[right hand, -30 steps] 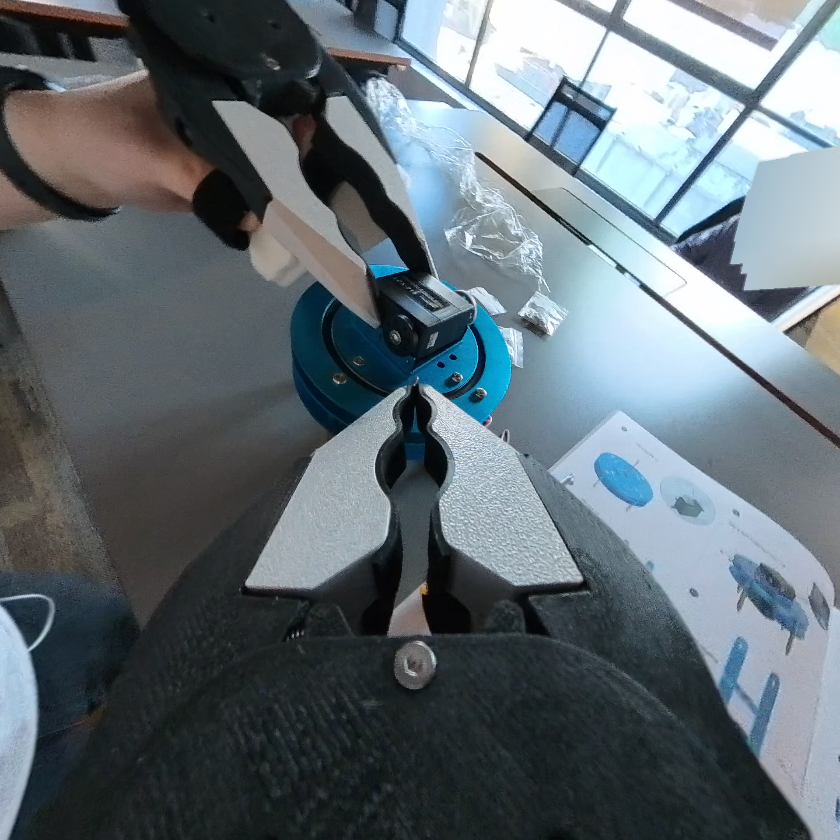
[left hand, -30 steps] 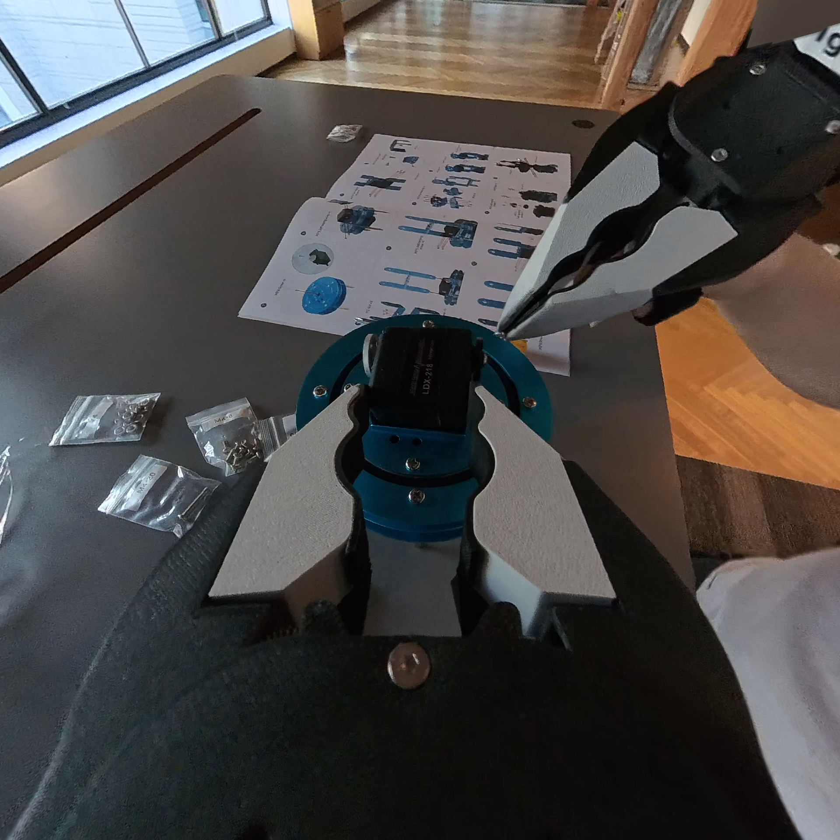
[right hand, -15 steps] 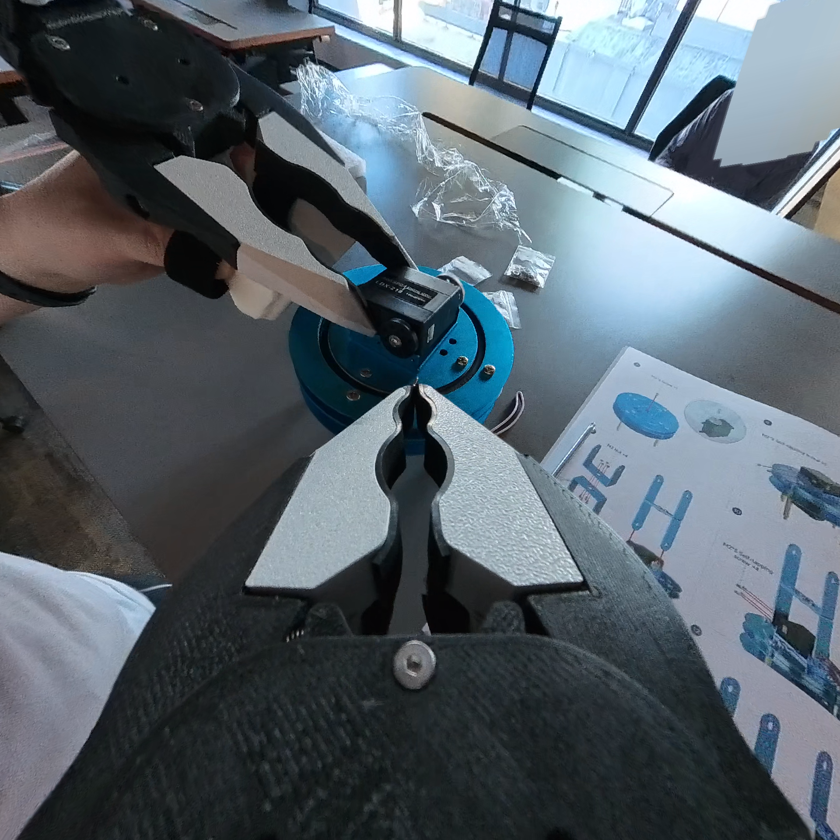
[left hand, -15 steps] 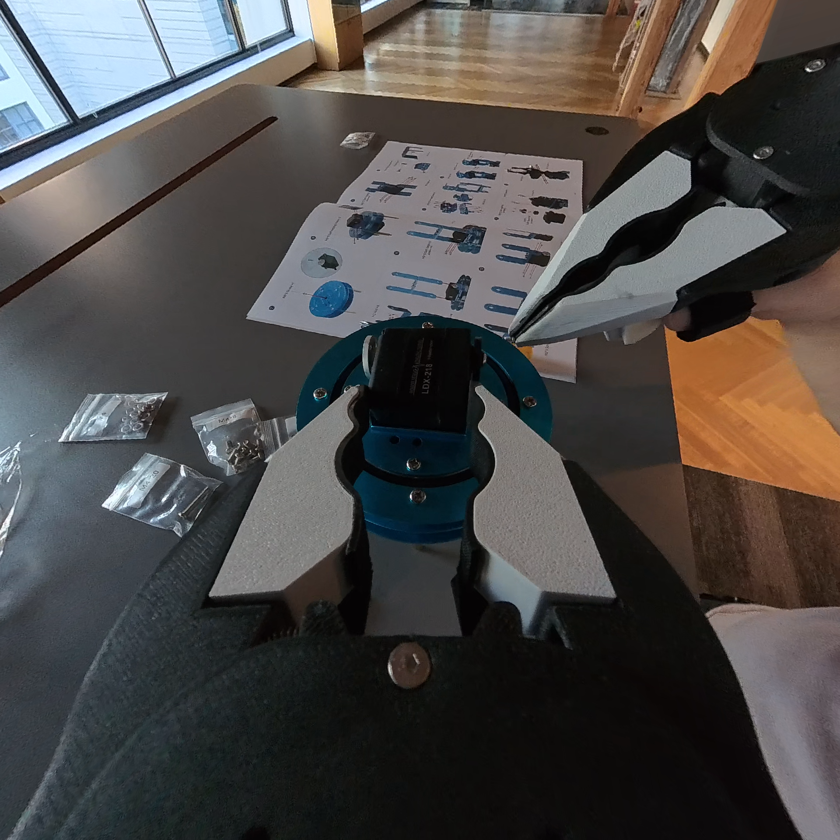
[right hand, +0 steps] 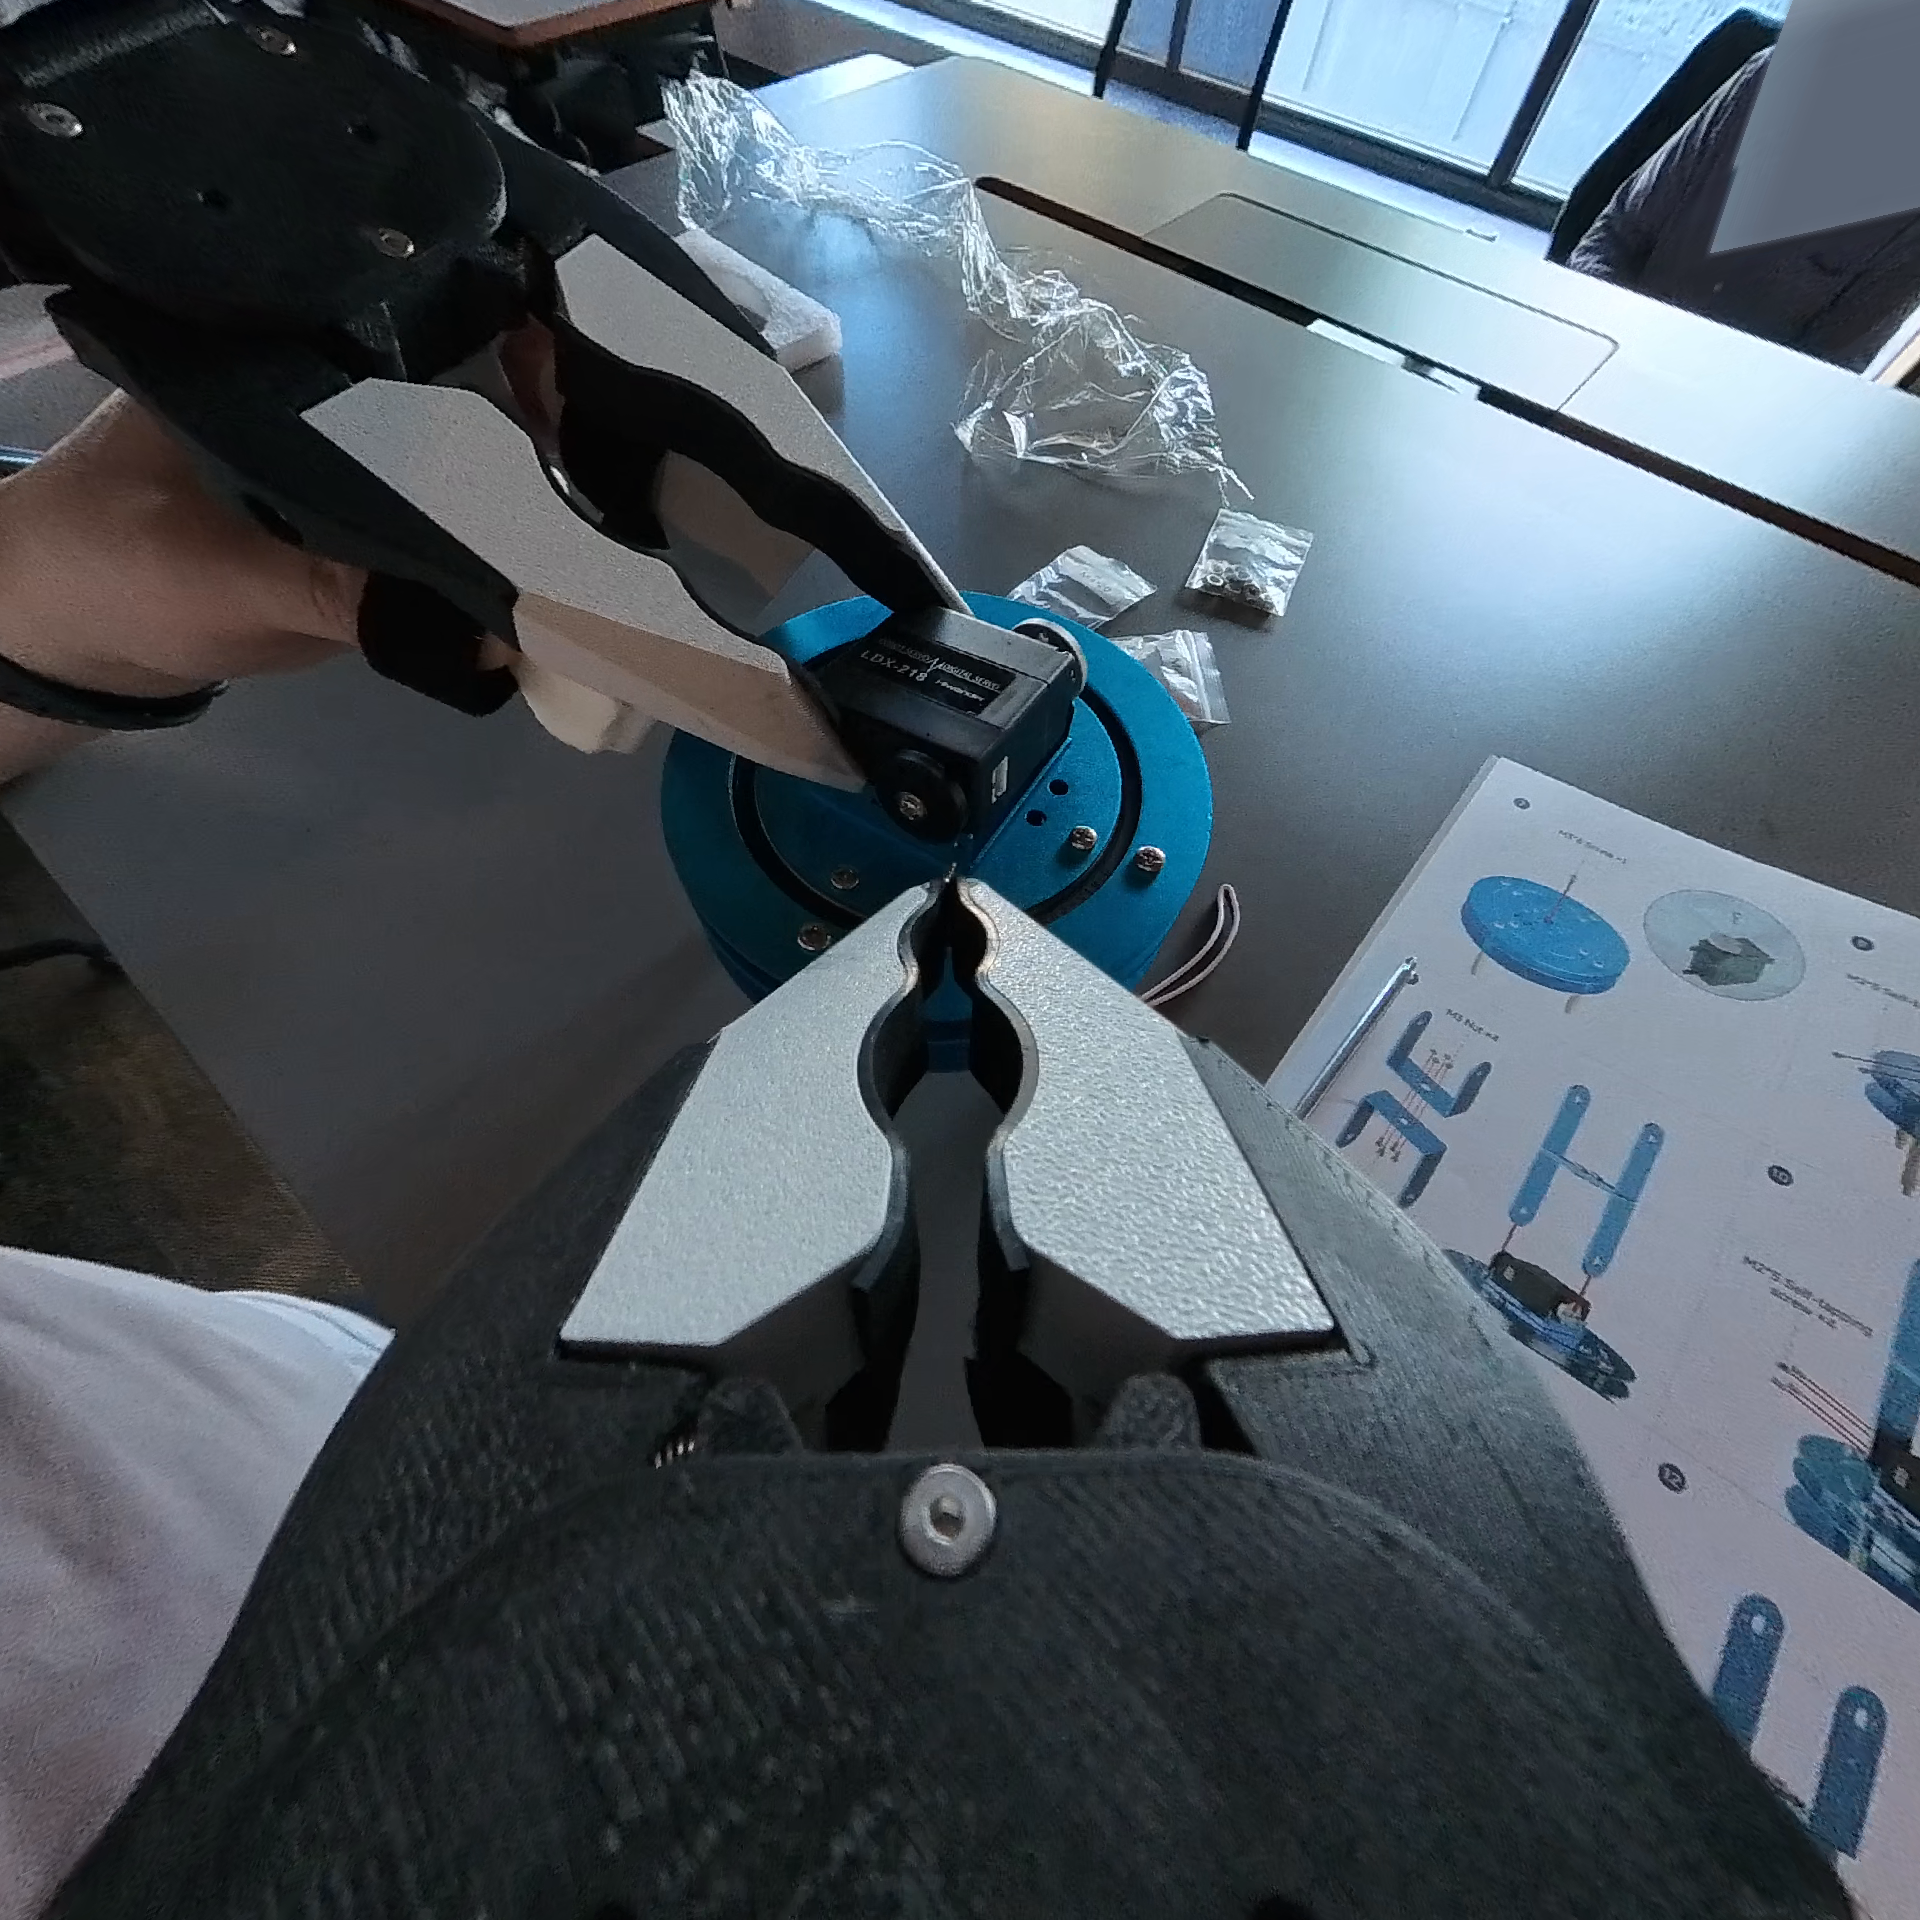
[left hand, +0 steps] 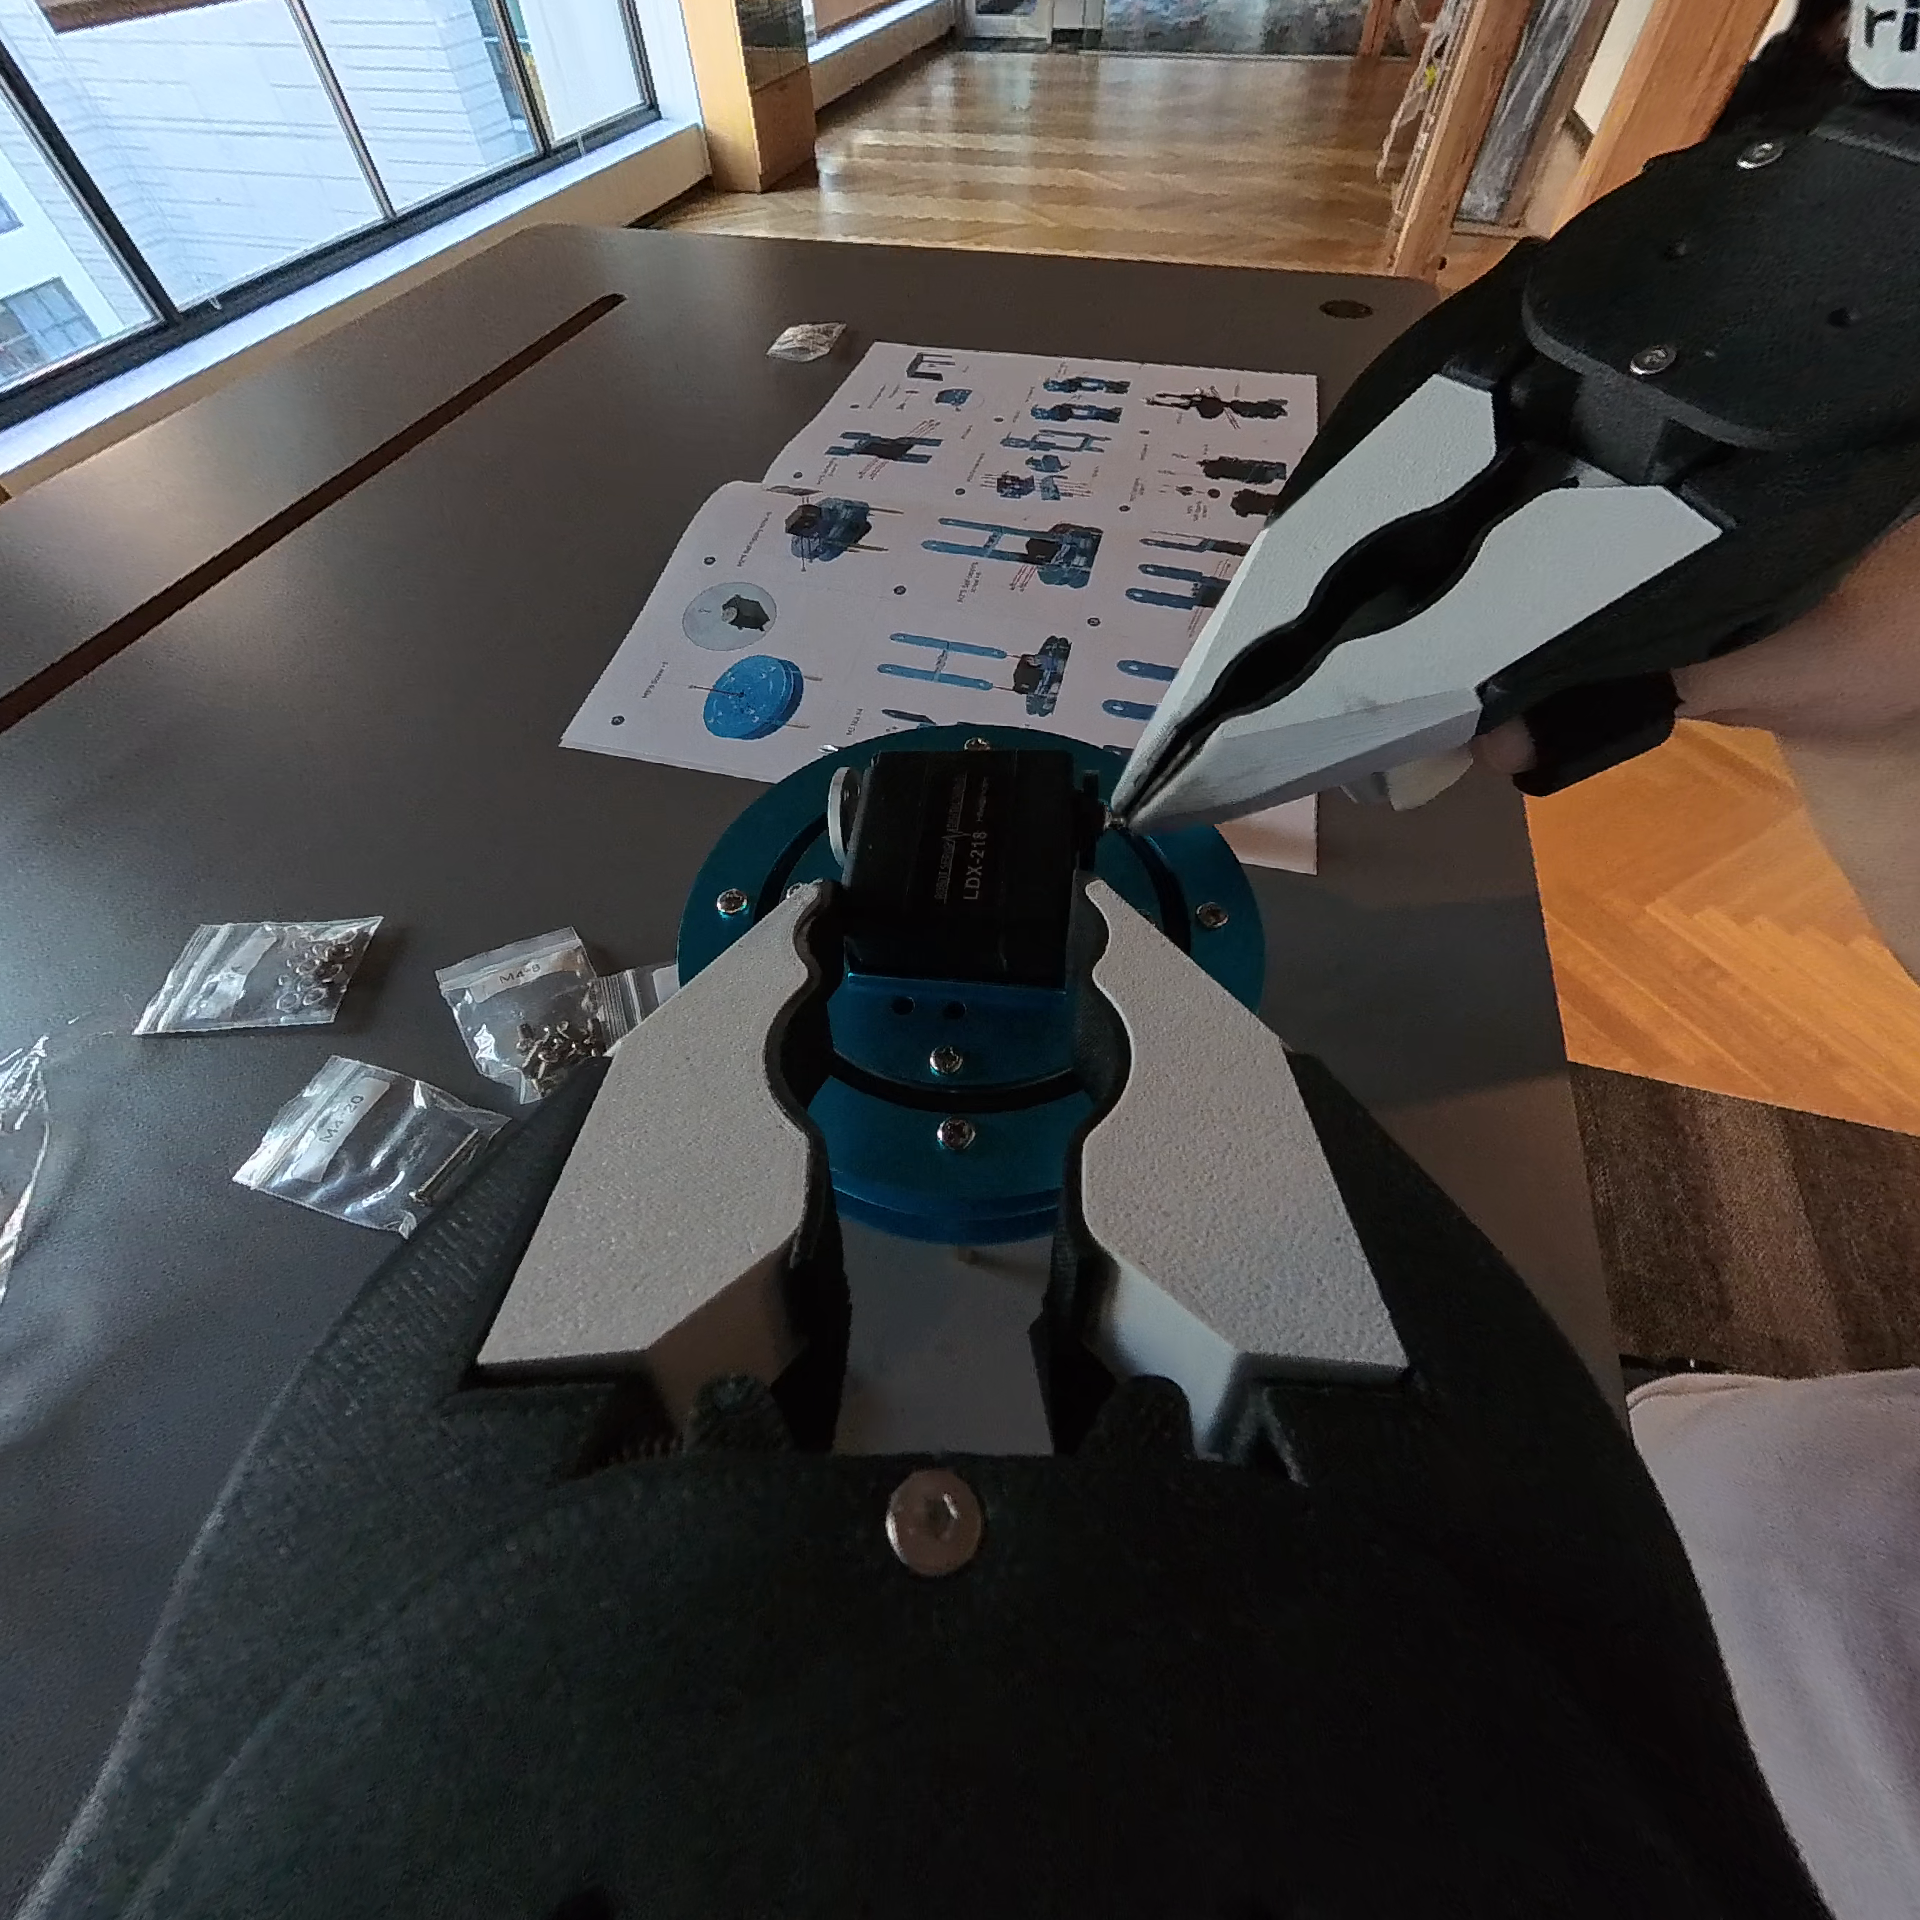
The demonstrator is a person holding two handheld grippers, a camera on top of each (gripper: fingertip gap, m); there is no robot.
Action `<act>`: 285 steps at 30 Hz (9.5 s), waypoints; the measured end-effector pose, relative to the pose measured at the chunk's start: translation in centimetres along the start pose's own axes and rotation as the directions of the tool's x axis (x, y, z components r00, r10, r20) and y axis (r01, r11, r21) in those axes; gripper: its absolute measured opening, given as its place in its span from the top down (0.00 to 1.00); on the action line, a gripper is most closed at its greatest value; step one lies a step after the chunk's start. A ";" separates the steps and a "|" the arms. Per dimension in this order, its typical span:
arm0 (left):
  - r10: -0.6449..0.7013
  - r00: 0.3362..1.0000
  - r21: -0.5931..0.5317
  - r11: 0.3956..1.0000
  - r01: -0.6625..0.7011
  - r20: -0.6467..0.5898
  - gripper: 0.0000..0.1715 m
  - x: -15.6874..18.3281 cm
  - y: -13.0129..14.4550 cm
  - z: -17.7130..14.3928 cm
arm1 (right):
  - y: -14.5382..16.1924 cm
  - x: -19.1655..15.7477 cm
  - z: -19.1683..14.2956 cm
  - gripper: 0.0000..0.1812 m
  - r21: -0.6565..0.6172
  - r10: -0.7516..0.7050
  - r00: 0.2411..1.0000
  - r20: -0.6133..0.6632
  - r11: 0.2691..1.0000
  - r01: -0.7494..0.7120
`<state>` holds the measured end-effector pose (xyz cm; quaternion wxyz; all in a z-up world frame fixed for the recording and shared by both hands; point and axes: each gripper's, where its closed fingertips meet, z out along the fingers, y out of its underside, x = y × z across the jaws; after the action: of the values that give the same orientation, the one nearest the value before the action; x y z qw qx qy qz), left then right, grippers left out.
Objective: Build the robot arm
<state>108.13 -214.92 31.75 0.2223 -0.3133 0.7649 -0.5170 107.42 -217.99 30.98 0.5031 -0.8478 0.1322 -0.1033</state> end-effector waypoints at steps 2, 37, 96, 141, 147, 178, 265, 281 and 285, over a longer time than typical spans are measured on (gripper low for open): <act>0.001 1.000 0.000 1.000 -0.001 -0.001 0.76 0.0 0.0 0.0 | 0.0 0.0 0.1 1.00 0.006 0.011 1.000 0.003 1.000 -0.011; 0.025 1.000 -0.004 1.000 -0.025 -0.011 0.76 0.0 0.0 0.0 | -0.5 0.0 0.5 1.00 0.064 0.030 0.999 0.010 0.997 -0.031; -0.325 0.921 0.383 0.895 0.228 0.213 0.81 3.4 -3.1 -8.2 | 9.0 8.2 0.4 0.89 -0.251 -0.135 0.964 -0.227 0.965 0.076; -0.272 0.962 0.392 0.887 0.245 0.013 0.80 2.4 0.2 -4.4 | 1.7 7.2 -4.3 0.91 0.266 -0.392 0.424 0.816 0.907 0.328; -0.256 0.967 0.371 0.897 0.239 -0.006 0.79 2.9 0.3 -4.1 | 1.3 7.3 -4.2 0.91 0.282 -0.456 0.424 0.783 0.867 0.411; -0.246 0.969 0.368 0.900 0.232 -0.010 0.79 3.0 0.2 -4.1 | 1.5 6.6 -4.2 0.91 0.277 -0.473 0.424 0.773 0.851 0.446; 0.090 0.991 -0.078 0.992 -0.098 -0.104 0.69 0.5 -0.8 1.6 | 4.7 1.2 -8.8 0.91 0.280 0.152 0.945 0.289 0.931 -0.235; 0.066 0.991 -0.077 0.994 -0.075 -0.114 0.68 0.4 -0.8 1.3 | 4.6 0.4 -8.3 0.91 0.294 0.224 0.950 0.219 0.913 -0.283; 0.062 0.991 -0.107 0.991 -0.075 -0.120 0.68 0.5 -0.5 1.6 | 4.4 0.3 -8.3 0.91 0.300 0.227 0.949 0.220 0.909 -0.288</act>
<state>109.02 -216.47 31.64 0.1769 -0.2680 0.8146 -0.4831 104.63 -226.97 31.04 0.6564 -0.7328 0.1781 0.0209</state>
